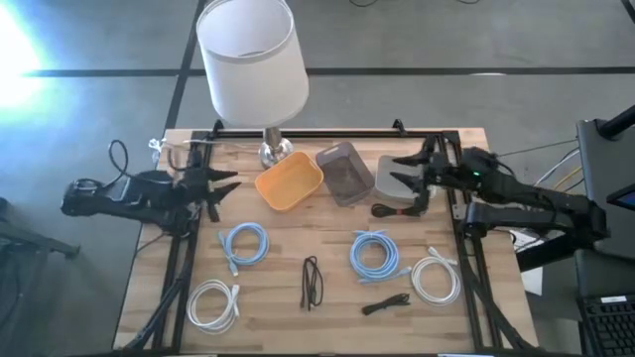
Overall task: Pick & Place USB Port
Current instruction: Put the left blue charger cable into the orange bin
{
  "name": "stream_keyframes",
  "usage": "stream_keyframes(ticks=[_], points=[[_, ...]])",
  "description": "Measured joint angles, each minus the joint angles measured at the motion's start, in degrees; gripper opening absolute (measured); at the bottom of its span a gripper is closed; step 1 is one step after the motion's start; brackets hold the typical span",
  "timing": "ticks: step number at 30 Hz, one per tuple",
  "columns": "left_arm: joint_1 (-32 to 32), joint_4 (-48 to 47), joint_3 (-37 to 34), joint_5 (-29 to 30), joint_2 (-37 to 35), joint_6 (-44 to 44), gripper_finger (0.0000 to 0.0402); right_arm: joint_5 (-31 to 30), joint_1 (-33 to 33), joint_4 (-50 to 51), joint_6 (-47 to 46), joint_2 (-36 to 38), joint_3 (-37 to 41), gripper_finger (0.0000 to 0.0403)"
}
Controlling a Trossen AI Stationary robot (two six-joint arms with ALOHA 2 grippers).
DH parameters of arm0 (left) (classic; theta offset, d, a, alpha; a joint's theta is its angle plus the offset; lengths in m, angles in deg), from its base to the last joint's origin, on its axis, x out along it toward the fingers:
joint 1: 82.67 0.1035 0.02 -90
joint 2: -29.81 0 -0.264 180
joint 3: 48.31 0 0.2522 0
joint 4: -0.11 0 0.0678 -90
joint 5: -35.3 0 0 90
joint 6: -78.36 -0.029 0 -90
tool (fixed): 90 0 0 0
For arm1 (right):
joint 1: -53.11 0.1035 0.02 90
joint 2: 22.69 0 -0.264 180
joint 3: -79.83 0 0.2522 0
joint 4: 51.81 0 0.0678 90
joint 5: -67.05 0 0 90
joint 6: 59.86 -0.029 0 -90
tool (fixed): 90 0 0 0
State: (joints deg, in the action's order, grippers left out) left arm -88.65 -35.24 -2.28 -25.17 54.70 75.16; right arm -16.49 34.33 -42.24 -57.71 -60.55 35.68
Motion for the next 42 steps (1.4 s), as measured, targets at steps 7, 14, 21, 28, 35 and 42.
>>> stream_keyframes(ticks=[7, 14, 21, 28, 35, 42], points=[[0.0, -9.0, 2.9, 2.0, 7.2, 4.5, 0.0202, -0.5, 0.0, 0.6, 0.0, -10.3, -3.4, 0.0178], [0.0, -14.5, 0.2, -3.7, 10.8, 16.2, 0.0224, -0.5, 0.0, 0.9, 0.0, -17.1, -5.0, 0.0177], [-0.1, -13.9, -6.9, -14.7, 14.3, 28.8, 0.0223, -0.5, 0.0, 0.9, 0.6, -21.3, -5.0, 0.0175], [-0.1, -12.8, -14.1, -16.4, 18.0, 33.1, 0.0223, -0.6, 0.0, 0.5, 4.7, -23.8, -5.0, 0.0178], [-0.1, -7.9, -19.3, -16.7, 19.1, 35.2, 0.0222, -0.6, 0.0, 0.5, 5.6, -24.1, -5.0, 0.0177], [-0.1, -2.5, -21.3, -17.6, 19.1, 33.6, 0.0143, -0.6, 0.0, 0.4, 5.6, -23.7, -5.0, 0.0169]])
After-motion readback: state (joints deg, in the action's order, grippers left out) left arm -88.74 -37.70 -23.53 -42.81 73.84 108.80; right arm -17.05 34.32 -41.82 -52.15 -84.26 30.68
